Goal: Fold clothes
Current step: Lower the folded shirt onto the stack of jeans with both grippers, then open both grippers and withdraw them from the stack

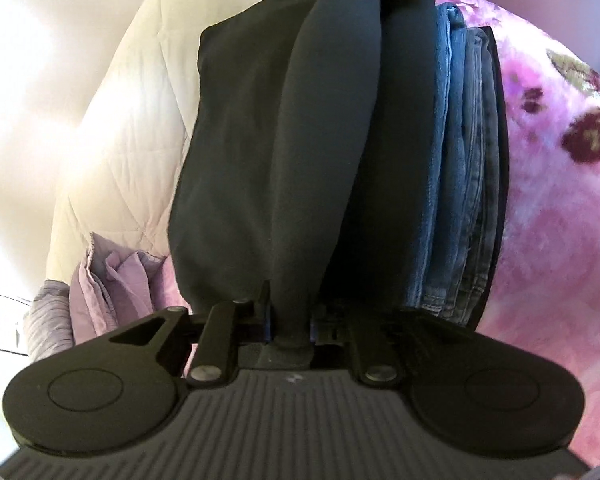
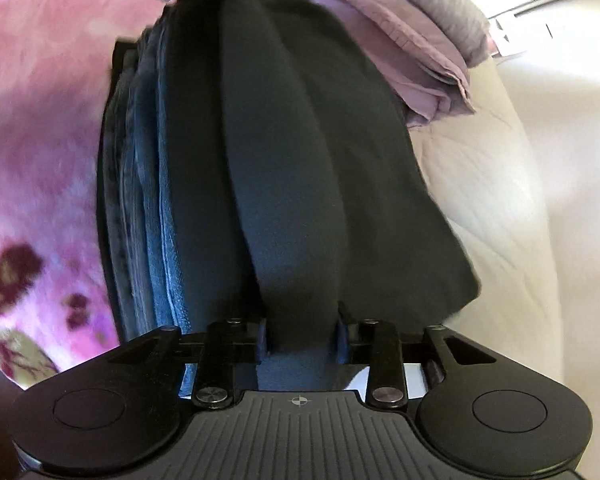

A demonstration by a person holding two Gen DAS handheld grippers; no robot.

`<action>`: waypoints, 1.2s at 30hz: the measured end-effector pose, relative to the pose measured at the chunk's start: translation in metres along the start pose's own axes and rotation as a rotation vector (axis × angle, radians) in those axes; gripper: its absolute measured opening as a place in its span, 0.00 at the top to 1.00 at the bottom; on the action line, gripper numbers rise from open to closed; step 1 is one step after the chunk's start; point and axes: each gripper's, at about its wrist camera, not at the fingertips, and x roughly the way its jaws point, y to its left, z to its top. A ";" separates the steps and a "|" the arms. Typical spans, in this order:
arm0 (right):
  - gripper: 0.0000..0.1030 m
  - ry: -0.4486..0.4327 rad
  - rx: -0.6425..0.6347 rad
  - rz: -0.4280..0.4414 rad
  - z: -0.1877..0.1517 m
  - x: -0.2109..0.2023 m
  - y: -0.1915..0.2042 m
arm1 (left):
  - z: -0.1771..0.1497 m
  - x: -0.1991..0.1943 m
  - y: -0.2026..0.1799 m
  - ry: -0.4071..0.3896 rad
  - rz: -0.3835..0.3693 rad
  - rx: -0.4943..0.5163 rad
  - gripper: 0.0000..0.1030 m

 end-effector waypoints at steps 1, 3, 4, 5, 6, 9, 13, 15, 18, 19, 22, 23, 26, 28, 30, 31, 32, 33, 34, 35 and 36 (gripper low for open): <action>0.63 0.009 0.021 -0.006 0.001 -0.003 -0.003 | -0.002 -0.001 0.002 -0.001 -0.003 0.001 0.87; 0.60 0.027 0.102 0.002 0.001 -0.010 -0.009 | -0.008 -0.007 0.007 0.006 -0.019 -0.007 0.83; 0.60 0.039 0.148 0.010 -0.001 -0.015 -0.011 | -0.011 -0.010 0.010 0.013 -0.031 -0.016 0.82; 0.60 0.051 0.195 0.017 -0.003 -0.020 -0.013 | -0.014 -0.014 0.013 0.021 -0.042 -0.024 0.82; 0.60 0.062 0.240 0.026 -0.005 -0.025 -0.015 | -0.018 -0.017 0.016 0.028 -0.054 -0.032 0.80; 0.60 0.059 0.445 0.071 -0.009 -0.045 -0.031 | -0.019 -0.033 0.027 0.063 -0.099 -0.107 0.78; 0.60 -0.053 0.760 0.104 -0.013 -0.076 -0.062 | -0.020 -0.055 0.051 0.070 -0.138 -0.337 0.79; 0.60 -0.109 0.864 0.112 -0.014 -0.080 -0.073 | -0.012 -0.064 0.062 0.032 -0.146 -0.449 0.79; 0.60 -0.137 1.009 0.164 -0.020 -0.069 -0.079 | 0.001 -0.054 0.069 0.000 -0.154 -0.509 0.79; 0.60 -0.132 1.064 0.187 -0.022 -0.060 -0.080 | 0.000 -0.044 0.071 0.025 -0.168 -0.527 0.79; 0.60 -0.091 1.203 0.266 -0.031 -0.023 -0.081 | -0.010 -0.011 0.069 0.099 -0.219 -0.566 0.77; 0.60 -0.091 1.206 0.282 -0.034 -0.021 -0.082 | -0.013 -0.004 0.068 0.102 -0.234 -0.578 0.77; 0.60 -0.085 1.223 0.305 -0.043 -0.020 -0.083 | -0.015 -0.007 0.074 0.098 -0.237 -0.582 0.76; 0.60 -0.079 1.244 0.294 -0.050 -0.025 -0.083 | -0.018 -0.006 0.078 0.106 -0.245 -0.618 0.76; 0.60 -0.072 1.265 0.284 -0.057 -0.030 -0.084 | -0.017 -0.004 0.077 0.112 -0.249 -0.637 0.75; 0.60 -0.069 1.276 0.279 -0.061 -0.032 -0.084 | -0.017 -0.003 0.076 0.116 -0.251 -0.647 0.75; 0.60 -0.067 1.287 0.276 -0.064 -0.033 -0.084 | -0.016 -0.002 0.076 0.119 -0.252 -0.656 0.75; 0.60 -0.069 1.298 0.280 -0.063 -0.029 -0.083 | -0.014 -0.002 0.076 0.124 -0.245 -0.650 0.75; 0.60 -0.068 1.301 0.283 -0.061 -0.028 -0.085 | -0.011 -0.002 0.075 0.130 -0.238 -0.645 0.75; 0.59 -0.067 1.304 0.287 -0.060 -0.028 -0.087 | -0.011 -0.001 0.075 0.136 -0.238 -0.646 0.75; 0.59 -0.066 1.306 0.290 -0.058 -0.028 -0.089 | -0.011 0.001 0.075 0.143 -0.237 -0.646 0.74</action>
